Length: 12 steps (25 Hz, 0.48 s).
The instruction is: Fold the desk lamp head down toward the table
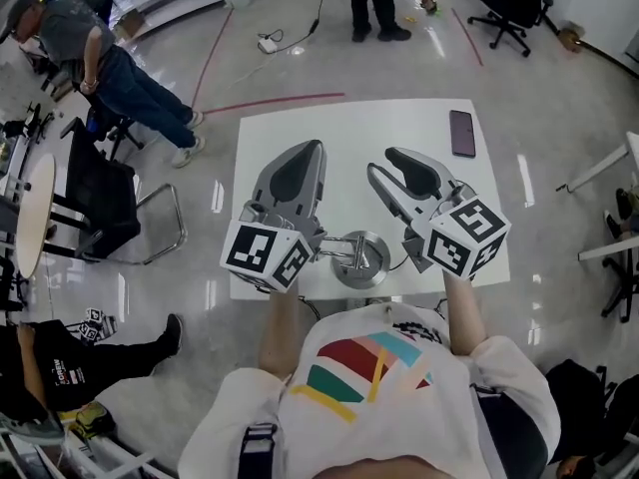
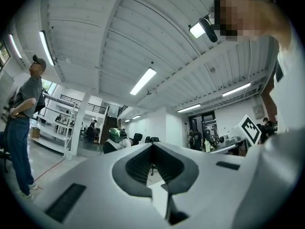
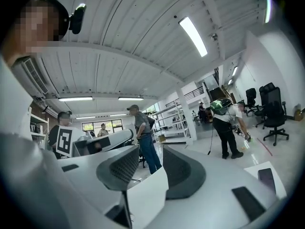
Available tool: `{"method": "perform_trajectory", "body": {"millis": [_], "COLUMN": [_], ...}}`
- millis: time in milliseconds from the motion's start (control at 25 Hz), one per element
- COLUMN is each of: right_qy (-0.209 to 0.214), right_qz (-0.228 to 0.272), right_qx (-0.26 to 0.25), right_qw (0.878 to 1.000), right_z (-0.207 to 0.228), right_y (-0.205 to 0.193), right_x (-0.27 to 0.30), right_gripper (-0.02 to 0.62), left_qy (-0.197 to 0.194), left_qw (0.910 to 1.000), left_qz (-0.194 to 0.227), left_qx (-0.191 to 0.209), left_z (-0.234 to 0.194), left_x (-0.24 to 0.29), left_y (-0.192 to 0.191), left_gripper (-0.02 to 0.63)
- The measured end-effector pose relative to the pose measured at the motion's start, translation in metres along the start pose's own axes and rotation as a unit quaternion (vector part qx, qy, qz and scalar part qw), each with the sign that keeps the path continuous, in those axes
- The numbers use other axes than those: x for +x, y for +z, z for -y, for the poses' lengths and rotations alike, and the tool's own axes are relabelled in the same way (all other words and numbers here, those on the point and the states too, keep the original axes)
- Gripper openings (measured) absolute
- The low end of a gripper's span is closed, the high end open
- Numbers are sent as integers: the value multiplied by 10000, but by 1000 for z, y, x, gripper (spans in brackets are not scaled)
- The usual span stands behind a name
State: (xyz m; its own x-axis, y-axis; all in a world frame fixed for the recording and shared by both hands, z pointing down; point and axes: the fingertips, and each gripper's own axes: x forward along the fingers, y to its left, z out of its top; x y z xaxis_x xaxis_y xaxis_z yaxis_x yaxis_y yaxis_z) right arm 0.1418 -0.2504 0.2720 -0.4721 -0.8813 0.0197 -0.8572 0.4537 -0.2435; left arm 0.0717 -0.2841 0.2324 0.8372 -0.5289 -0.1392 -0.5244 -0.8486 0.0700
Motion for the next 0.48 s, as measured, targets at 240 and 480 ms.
{"method": "perform_trajectory", "body": {"millis": [240,480], "right_qy": [-53,-15], "right_qz": [69,-6], "right_qx": [-40,-136], "right_qw": [10000,9999], "right_z": [-2,-1], "right_y": [-5,-12], "right_x": [0,1], "right_gripper": [163,163], "left_qy": [62,78], "left_qw": [9998,9997], "left_qz": [-42,-195], "left_qx": [178,132], "left_z": [0,3], "left_x": [-1,0], "left_y": [-6,-20], "left_gripper": [46,46]}}
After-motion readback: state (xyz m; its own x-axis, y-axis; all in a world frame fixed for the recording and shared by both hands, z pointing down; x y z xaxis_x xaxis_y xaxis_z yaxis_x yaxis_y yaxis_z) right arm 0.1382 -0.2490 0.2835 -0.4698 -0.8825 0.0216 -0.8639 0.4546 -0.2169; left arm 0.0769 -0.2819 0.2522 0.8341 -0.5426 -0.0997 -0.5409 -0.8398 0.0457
